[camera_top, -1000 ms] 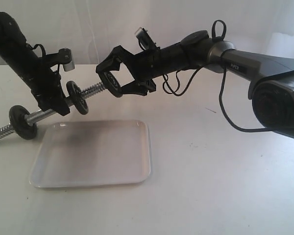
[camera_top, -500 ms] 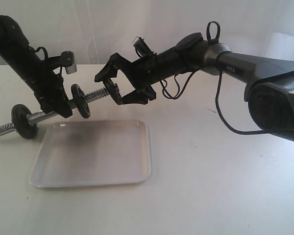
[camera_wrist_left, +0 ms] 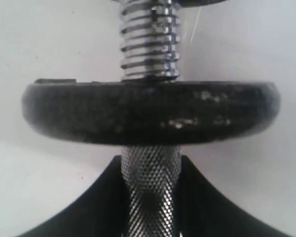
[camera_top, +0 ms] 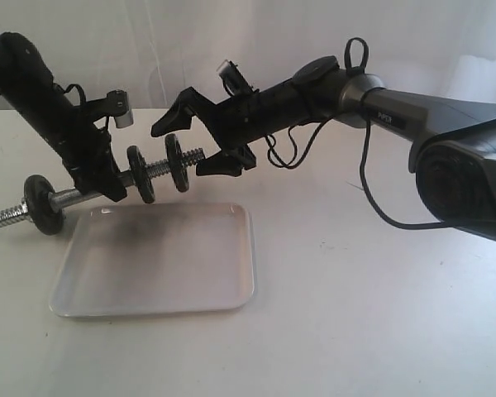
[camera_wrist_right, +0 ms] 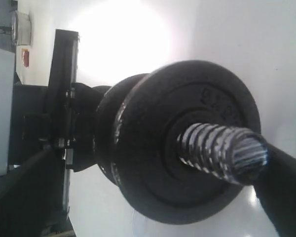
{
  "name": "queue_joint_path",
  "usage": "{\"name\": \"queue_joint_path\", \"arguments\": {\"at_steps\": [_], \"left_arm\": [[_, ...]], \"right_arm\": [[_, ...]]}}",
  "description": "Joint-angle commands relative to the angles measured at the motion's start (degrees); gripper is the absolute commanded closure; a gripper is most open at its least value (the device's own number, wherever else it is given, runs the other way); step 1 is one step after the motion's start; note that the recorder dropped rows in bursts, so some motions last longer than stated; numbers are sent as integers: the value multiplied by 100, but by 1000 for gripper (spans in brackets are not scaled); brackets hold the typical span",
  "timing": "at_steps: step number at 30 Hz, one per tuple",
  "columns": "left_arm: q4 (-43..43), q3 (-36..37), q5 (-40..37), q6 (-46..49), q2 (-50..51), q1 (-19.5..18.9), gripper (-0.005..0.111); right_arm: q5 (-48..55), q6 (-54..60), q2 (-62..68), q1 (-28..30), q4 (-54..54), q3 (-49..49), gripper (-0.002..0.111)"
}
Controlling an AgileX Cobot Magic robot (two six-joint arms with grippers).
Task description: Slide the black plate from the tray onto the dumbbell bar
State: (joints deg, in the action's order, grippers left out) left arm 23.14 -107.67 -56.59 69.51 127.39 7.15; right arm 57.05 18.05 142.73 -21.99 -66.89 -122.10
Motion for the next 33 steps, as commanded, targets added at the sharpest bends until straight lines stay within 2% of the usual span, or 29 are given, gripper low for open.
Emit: {"name": "queue_joint_path", "arguments": {"at_steps": [1, 9, 14, 24, 29, 33], "left_arm": [[599, -94, -151, 17, -961, 35, 107], [599, -94, -151, 94, -961, 35, 107], [599, -94, -151, 94, -961, 35, 107], [599, -94, -86, 95, -961, 35, 107], [599, -94, 114, 95, -970, 35, 107], [599, -94, 294, 95, -974, 35, 107]], "right_arm": [[106, 121, -157, -28, -417, -63, 12], [159, 121, -213, 45, -391, -63, 13], [335, 142, -228, 74, -172, -63, 23], [931, 120, -408, 531, 122, -63, 39], [1120, 137, -663, 839, 122, -63, 52], [1291, 262, -726, 949, 215, -63, 73]]}}
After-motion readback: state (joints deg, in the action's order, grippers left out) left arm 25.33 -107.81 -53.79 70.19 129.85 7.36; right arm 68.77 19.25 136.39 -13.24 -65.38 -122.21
